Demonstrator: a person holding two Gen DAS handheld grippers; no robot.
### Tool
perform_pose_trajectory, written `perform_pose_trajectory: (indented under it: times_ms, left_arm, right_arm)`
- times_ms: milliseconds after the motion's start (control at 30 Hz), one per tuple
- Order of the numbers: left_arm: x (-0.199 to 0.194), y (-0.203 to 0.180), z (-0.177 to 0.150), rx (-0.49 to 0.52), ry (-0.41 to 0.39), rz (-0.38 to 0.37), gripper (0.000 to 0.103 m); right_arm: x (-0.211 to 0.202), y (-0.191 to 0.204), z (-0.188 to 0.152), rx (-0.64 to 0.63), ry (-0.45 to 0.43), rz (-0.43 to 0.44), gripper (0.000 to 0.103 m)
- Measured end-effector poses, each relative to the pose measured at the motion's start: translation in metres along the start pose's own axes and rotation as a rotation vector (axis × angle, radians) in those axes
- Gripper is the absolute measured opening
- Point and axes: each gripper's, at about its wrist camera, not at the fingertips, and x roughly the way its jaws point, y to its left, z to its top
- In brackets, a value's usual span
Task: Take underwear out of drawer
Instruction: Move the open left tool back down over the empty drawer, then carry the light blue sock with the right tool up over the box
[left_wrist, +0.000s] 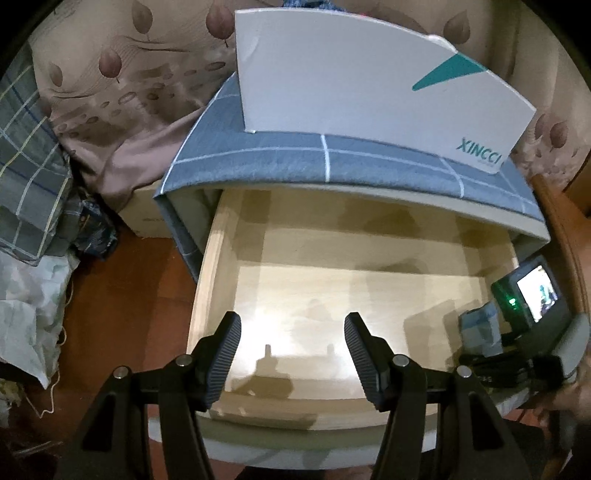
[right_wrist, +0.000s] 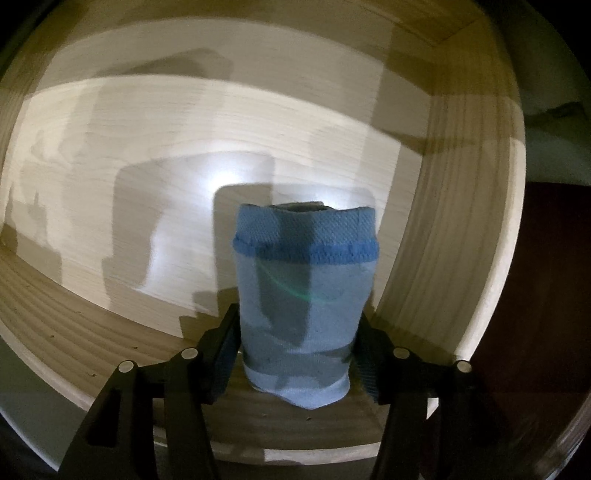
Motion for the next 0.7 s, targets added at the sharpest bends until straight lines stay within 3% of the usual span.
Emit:
perform_pose_trajectory:
  times_ms: [333, 533, 700]
  left_arm:
    - [-0.004, -0.004, 0.000, -0.001, -0.022, 0.051, 0.060]
    - [-0.004, -0.004, 0.000, -0.003, -0.018, 0.056, 0.060]
    - [-0.007, -0.002, 0.000, -0.023, -0.030, 0.054, 0.060]
  right_arm:
    - [-0.015, -0.009, -0.019, 0.038, -0.120, 0.008, 0.040]
    - [-0.047, -0.021, -0.035, 0.073, -0.288, 0.031, 0.040]
    - [-0.073, -0.041, -0.054, 0.143, -0.417, 0.110, 0.040]
